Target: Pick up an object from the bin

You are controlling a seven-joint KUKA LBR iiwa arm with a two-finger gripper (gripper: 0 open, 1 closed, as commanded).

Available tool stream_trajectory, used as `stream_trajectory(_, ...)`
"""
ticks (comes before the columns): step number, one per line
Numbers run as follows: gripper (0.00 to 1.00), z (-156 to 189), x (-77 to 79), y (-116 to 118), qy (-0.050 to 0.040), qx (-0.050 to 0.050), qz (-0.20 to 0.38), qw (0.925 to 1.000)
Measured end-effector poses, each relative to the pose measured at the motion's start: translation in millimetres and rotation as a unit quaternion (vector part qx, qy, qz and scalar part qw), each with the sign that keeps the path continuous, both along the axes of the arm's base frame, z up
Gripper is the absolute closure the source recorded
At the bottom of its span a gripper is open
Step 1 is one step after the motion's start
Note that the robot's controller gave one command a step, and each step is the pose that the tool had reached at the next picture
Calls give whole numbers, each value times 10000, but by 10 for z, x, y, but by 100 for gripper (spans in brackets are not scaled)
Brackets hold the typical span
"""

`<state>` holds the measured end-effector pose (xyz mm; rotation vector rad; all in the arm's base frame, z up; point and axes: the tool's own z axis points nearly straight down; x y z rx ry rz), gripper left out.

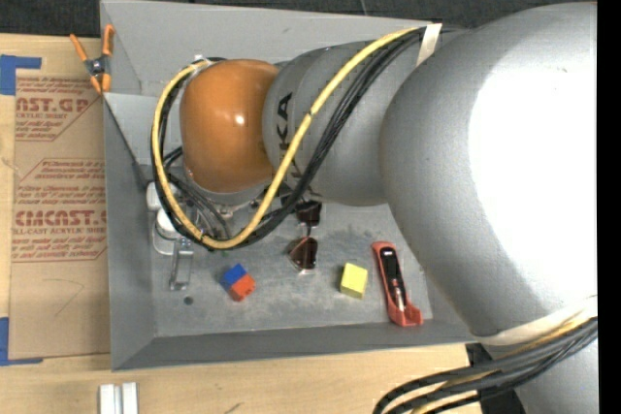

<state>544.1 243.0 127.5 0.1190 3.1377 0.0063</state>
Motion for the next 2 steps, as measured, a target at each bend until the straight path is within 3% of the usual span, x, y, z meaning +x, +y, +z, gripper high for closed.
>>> stream_trajectory(1, 0, -146, 140, -40, 9, -5, -98, 10000)
stream_trajectory(2, 0, 56, 302, 2, 1, 8, -617, 9981)
